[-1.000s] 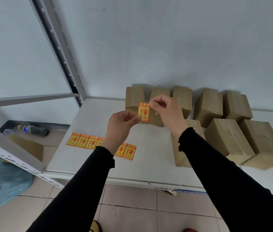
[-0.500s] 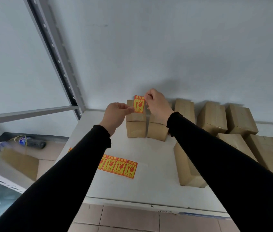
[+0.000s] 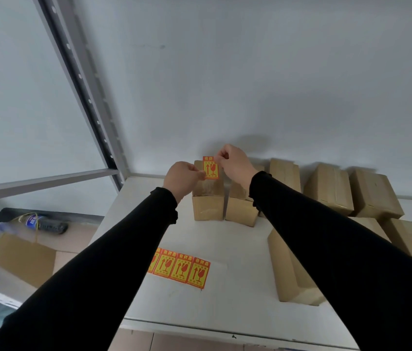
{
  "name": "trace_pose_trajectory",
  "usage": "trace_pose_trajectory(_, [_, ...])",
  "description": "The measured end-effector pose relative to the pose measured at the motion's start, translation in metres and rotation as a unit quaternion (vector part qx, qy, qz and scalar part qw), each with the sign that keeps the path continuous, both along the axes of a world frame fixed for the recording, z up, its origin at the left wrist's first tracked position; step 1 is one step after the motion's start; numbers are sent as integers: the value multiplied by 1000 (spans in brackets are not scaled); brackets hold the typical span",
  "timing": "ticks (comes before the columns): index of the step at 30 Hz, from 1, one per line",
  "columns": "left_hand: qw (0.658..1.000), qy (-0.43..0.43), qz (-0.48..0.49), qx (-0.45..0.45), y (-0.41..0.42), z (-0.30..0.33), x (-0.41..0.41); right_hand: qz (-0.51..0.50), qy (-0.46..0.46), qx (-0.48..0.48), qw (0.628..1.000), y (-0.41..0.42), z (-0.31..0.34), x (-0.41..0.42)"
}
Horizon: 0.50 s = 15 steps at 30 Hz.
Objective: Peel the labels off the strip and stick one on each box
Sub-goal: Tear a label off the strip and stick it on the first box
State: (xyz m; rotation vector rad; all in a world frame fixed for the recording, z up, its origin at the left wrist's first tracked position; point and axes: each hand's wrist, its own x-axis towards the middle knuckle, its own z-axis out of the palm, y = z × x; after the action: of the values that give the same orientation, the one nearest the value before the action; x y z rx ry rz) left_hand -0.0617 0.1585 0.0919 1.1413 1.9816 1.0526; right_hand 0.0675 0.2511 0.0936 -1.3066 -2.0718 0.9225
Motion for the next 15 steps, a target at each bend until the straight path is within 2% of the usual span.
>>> trace_pose_trajectory(7, [995,91,-21,-33,6,-9,5,-10,-57,16,998,6,-14,-6])
trace_pose_trajectory(15, [991,126,-29,-33,13,-17,3,-26,-65,39,997,8,-24,-8])
